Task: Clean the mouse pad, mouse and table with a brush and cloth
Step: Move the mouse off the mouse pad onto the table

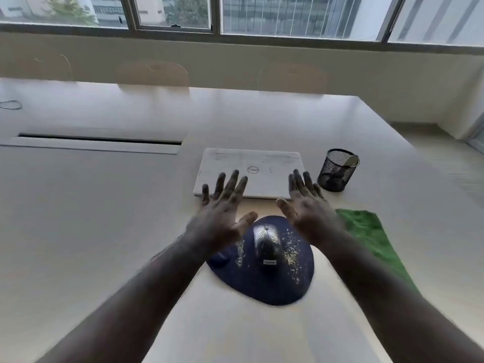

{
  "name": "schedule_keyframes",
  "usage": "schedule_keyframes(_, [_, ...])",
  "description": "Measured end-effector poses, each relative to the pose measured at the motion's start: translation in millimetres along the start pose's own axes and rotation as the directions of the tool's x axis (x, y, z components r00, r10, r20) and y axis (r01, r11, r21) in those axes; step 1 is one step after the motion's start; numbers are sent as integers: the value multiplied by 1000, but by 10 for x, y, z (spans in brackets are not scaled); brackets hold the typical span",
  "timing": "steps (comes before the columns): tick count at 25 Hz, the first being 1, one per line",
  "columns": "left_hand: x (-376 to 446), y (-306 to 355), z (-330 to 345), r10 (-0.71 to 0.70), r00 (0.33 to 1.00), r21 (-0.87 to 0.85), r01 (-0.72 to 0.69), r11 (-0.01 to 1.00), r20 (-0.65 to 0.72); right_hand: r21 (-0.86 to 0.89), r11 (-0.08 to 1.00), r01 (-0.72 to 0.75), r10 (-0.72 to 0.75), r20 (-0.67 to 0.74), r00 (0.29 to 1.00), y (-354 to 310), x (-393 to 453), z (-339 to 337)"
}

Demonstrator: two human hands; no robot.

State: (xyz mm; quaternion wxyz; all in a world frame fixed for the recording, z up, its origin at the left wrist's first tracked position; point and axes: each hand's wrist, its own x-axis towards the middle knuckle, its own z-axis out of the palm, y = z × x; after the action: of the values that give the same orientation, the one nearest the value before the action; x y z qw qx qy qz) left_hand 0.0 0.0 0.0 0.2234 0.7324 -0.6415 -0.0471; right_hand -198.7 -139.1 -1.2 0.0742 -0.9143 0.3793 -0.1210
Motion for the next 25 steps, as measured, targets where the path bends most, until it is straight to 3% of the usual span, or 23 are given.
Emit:
schedule_keyframes(3, [-52, 2, 178, 10, 980, 99, -30, 995, 199, 88, 996, -29, 6, 249, 969, 50, -139, 123])
schedule_keyframes(5, [-68, 17, 266, 27, 967, 81, -49, 995, 254, 160, 985, -61, 7, 316, 949, 106, -241, 204])
schedule_keyframes(13, [-48, 160, 358, 89, 930, 125, -142, 982, 357, 141, 990, -25, -17, 290, 957, 125, -373, 235])
schedule_keyframes(17, [-16, 188, 348, 79, 913, 140, -146, 979, 401, 72, 995, -65, 37, 338, 940, 147, -362, 260])
schedule_keyframes(25, [-51, 128, 281, 106, 943, 95, -142, 985, 315, 32, 990, -140, 119, 369, 922, 229, -437, 306])
